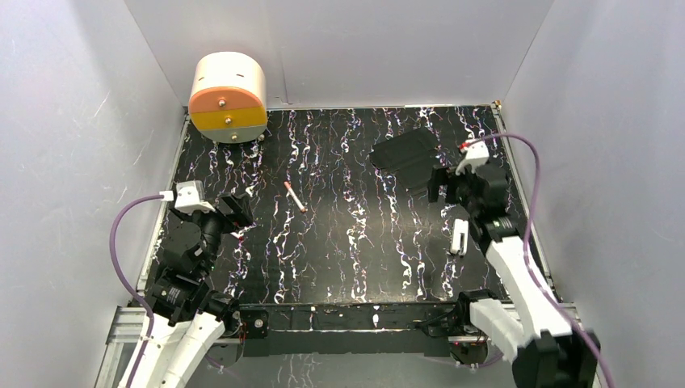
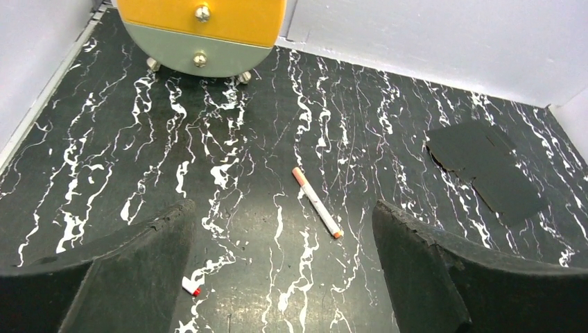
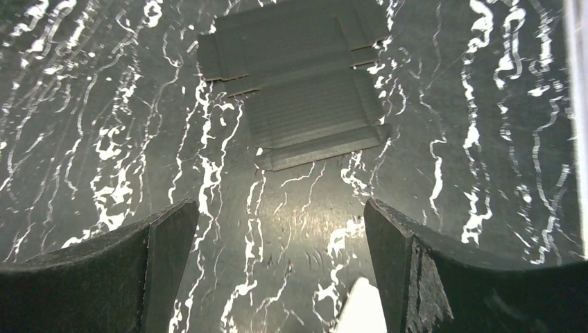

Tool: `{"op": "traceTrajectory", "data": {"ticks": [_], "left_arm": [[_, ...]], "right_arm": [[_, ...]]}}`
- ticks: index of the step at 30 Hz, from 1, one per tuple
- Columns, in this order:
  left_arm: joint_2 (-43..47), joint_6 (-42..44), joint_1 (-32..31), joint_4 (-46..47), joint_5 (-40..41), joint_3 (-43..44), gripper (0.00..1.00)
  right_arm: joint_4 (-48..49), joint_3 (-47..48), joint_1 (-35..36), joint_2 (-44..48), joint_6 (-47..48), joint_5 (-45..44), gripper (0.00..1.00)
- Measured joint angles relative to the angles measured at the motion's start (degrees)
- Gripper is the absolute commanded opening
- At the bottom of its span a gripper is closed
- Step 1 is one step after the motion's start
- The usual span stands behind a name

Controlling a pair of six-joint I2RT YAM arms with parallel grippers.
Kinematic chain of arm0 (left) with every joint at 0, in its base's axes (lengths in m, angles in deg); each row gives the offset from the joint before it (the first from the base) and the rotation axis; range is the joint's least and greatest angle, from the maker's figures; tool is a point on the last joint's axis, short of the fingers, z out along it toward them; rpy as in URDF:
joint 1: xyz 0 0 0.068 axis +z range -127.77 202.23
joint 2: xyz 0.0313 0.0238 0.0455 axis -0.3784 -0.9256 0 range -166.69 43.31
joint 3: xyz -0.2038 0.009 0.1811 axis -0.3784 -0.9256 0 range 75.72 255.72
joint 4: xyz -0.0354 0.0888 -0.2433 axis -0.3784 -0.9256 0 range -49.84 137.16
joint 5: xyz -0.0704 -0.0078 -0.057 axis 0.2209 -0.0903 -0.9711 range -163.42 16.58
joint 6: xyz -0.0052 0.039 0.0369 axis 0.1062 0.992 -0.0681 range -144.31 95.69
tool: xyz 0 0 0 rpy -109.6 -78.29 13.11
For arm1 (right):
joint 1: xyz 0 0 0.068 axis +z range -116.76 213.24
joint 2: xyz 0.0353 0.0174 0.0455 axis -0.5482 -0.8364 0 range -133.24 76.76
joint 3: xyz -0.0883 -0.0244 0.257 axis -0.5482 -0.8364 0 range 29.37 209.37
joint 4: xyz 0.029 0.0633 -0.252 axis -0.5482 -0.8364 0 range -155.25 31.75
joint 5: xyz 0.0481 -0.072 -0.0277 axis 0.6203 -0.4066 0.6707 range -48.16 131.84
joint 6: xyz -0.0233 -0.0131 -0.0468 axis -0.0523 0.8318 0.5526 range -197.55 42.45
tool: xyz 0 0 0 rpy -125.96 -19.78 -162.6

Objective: Fold the paper box
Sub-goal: Move the paper box to the center of the board.

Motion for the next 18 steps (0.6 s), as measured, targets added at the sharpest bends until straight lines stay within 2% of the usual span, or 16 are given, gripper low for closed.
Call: {"op": "traceTrajectory", "data": {"ticks": [6,11,18], "left_arm": [[-0.9,1.1,-0.2,0.9,-2.4,-0.3,0.94],[-1.1,1.5,-0.5,1.2,-2.7,-0.4,0.94],[-2.1,2.0,-0.6,1.3,-3.0,-0.6,0.94]], "right_arm": [[8.9,5.6,-1.2,-22.8,-1.2,1.8,0.98],[16.6,13.8,-7.3,-42.4,-3.7,8.7,0.99],[21.3,31.3,-14.3,-64.2,-9.0,19.4,0.88]]}}
